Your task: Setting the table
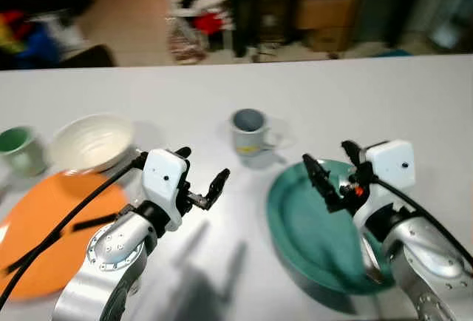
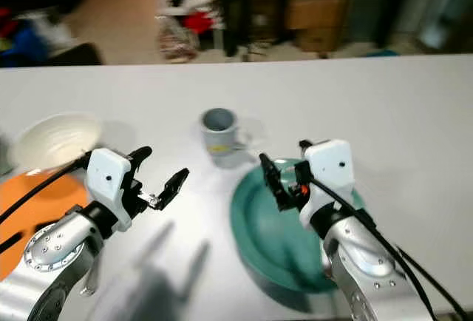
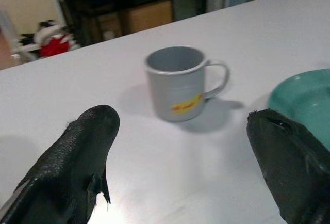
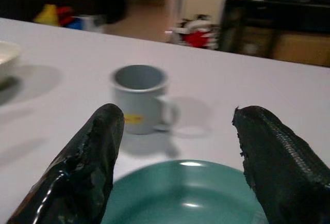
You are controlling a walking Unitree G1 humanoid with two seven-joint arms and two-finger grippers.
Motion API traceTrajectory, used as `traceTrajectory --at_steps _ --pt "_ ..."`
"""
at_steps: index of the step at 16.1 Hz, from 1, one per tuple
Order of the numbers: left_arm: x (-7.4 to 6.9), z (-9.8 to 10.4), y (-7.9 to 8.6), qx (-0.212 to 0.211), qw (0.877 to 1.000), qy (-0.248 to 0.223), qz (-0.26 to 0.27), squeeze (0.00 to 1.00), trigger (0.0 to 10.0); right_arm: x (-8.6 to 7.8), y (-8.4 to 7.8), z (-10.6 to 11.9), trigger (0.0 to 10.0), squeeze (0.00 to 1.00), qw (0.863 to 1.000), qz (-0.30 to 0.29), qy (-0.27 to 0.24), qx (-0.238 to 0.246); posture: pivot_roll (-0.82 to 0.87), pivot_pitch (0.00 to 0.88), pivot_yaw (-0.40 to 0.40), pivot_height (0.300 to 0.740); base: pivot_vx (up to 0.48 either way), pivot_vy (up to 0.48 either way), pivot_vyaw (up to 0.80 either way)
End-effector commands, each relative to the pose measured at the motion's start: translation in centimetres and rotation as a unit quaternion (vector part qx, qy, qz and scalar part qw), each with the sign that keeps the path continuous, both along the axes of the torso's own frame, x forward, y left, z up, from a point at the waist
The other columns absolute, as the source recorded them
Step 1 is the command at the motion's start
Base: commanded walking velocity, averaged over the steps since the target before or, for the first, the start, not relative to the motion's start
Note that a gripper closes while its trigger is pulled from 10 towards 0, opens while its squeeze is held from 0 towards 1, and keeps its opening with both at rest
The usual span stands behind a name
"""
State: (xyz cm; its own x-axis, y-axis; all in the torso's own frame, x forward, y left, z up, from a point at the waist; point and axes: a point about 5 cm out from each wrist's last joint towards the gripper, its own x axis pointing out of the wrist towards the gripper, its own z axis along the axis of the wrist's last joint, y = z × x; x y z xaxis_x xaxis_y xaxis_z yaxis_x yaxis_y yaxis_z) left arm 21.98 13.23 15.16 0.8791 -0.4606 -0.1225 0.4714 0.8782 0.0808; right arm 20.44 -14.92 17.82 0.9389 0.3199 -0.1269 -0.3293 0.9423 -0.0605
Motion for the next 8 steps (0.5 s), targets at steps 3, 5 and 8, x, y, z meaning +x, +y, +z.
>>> traceTrajectory --at_steps 3,5,8 --pt "0.2 0.6 0.3 -0.002 0.999 -0.018 0.033 0.00 10.0 0.2 -0.1 0.4 10.0 1.00 1.000 -0.015 -0.027 0.006 0.07 0.003 0.072 0.740 0.000 0.000 0.80" --pt "1.0 0.3 1.2 0.017 0.996 -0.012 0.083 0.00 10.0 0.2 -0.2 0.2 10.0 1.00 0.999 -0.028 -0.022 0.016 0.07 0.000 0.077 0.740 0.000 0.000 0.80" --pt "1.0 0.5 1.0 0.005 0.997 -0.005 0.075 0.00 10.0 0.1 -0.3 -0.4 10.0 1.00 0.999 -0.035 -0.009 0.015 0.07 0.000 0.077 0.740 0.000 0.000 0.80"
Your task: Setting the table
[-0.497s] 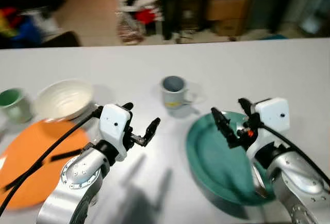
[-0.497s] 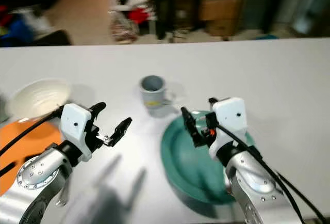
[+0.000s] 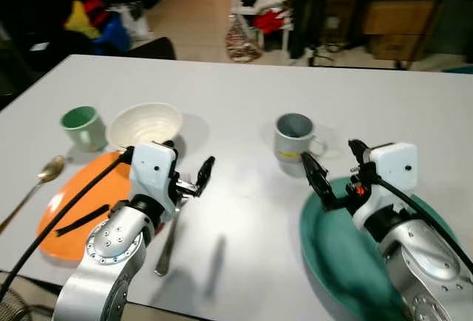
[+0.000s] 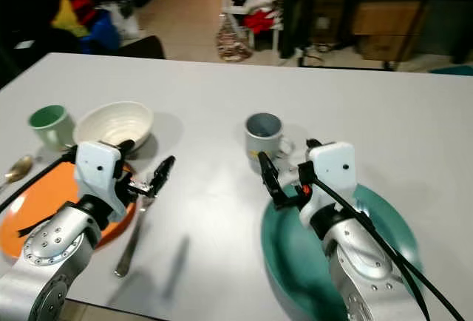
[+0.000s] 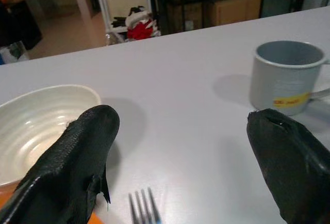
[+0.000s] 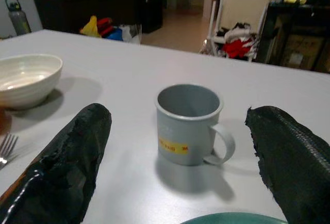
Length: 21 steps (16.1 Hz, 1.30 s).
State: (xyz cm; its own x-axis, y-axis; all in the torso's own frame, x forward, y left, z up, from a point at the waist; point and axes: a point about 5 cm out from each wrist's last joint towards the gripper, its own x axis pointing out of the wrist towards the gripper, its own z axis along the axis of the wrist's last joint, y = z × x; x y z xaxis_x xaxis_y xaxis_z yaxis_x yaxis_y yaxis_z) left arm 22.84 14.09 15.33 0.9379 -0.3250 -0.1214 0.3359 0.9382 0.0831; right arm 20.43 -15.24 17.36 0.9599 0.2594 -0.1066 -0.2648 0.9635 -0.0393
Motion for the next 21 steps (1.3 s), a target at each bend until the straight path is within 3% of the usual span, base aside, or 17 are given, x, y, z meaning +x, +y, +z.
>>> traceTrajectory --at_steps 1,12,21 --pt "0.13 0.44 -0.07 0.007 1.000 -0.011 -0.008 0.00 10.0 0.14 0.00 -0.09 10.0 1.00 1.000 -0.004 0.000 0.008 0.07 0.000 0.075 0.740 0.000 0.000 0.80" --pt "-0.19 0.29 -0.54 0.015 1.000 -0.013 -0.022 0.00 10.0 0.27 0.72 0.42 10.0 1.00 1.000 0.027 -0.014 0.005 0.07 0.000 0.054 0.740 0.000 0.000 0.80" --pt "-0.54 0.26 -0.69 0.021 0.999 -0.019 -0.029 0.00 10.0 0.07 0.72 -0.05 10.0 1.00 0.999 0.020 -0.009 0.035 0.07 0.000 0.054 0.740 0.000 0.000 0.80"
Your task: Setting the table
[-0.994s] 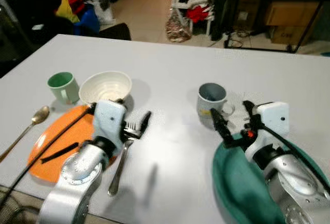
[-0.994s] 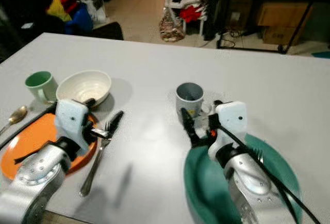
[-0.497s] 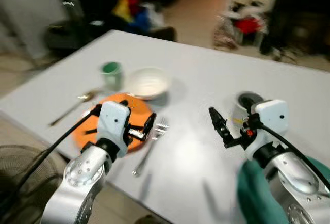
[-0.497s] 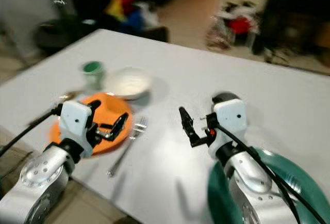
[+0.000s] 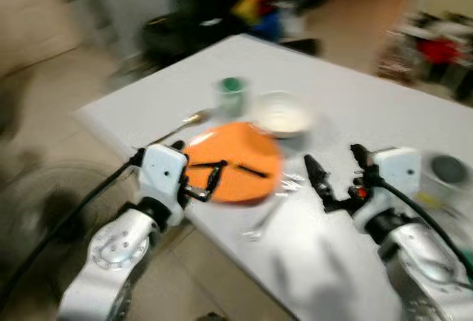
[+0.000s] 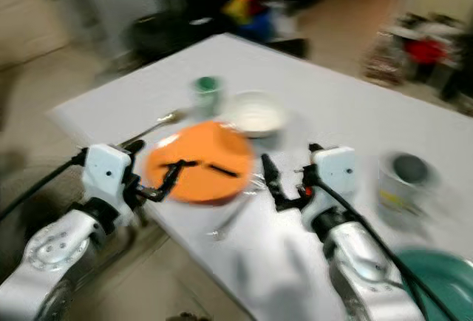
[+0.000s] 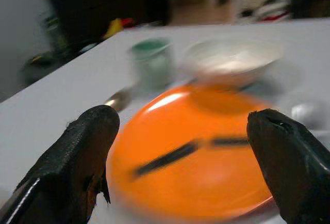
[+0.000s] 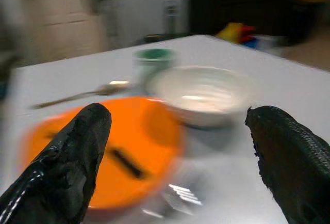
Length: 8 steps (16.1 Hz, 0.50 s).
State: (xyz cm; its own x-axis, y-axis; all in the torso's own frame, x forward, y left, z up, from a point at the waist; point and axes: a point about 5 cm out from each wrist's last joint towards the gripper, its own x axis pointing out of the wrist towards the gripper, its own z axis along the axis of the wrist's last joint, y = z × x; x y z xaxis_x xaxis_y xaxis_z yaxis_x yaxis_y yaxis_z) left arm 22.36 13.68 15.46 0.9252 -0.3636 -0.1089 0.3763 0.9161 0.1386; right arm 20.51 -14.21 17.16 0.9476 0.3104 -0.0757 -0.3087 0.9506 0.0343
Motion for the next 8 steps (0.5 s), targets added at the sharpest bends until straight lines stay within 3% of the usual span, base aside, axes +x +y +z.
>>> traceTrajectory --at_steps 1,8 --pt "-0.08 0.11 -0.27 -0.002 1.000 -0.002 -0.006 0.00 10.0 -0.02 -0.24 0.15 10.0 1.00 1.000 0.000 -0.005 -0.004 0.07 0.000 0.053 0.740 0.000 0.000 0.80" --pt "-0.14 0.11 -0.22 -0.006 1.000 0.000 -0.006 0.00 10.0 -0.01 -0.06 0.05 10.0 1.00 1.000 0.006 -0.004 0.002 0.08 0.000 0.050 0.740 0.000 0.000 0.80"
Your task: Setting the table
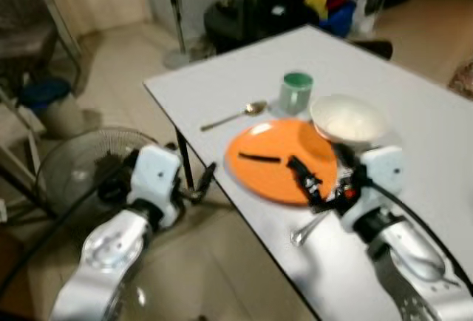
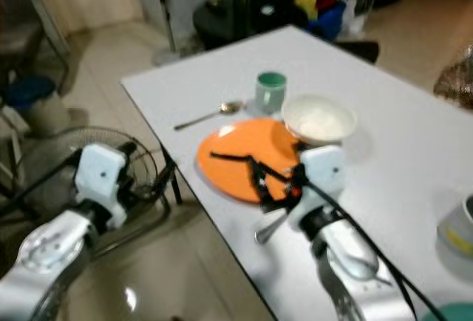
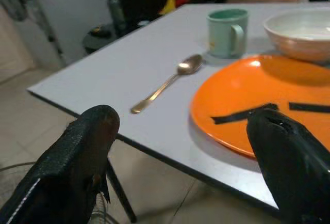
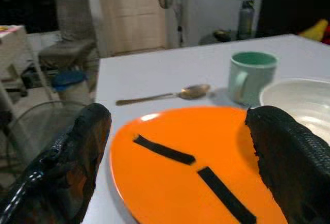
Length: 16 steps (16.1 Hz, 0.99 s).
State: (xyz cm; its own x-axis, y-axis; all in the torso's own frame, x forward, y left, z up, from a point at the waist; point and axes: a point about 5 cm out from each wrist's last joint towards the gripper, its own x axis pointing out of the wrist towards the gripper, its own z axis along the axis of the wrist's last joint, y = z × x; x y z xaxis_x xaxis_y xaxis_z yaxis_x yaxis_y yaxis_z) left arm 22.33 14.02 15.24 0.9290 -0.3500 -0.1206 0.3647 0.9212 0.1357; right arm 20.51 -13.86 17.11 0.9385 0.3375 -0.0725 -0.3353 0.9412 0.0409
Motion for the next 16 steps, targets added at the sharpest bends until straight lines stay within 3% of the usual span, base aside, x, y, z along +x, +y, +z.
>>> traceTrajectory --at_steps 1,8,16 --pt "-0.11 0.33 -0.55 -0.008 1.000 -0.006 -0.013 0.00 10.0 -0.01 -0.38 0.10 10.0 1.00 1.000 -0.007 -0.003 -0.001 0.08 0.000 0.052 0.740 0.000 0.000 0.80" --pt "-0.15 0.40 -0.63 -0.019 1.000 -0.002 -0.015 0.00 10.0 0.04 -0.29 0.06 10.0 1.00 1.000 -0.005 -0.003 0.005 0.08 0.000 0.049 0.740 0.000 0.041 0.80" --pt "-0.13 0.44 -0.60 -0.022 1.000 -0.001 -0.014 0.00 10.0 0.17 -0.48 -0.36 10.0 1.00 0.999 -0.023 0.018 0.012 0.08 0.000 0.046 0.740 0.000 0.321 0.00"
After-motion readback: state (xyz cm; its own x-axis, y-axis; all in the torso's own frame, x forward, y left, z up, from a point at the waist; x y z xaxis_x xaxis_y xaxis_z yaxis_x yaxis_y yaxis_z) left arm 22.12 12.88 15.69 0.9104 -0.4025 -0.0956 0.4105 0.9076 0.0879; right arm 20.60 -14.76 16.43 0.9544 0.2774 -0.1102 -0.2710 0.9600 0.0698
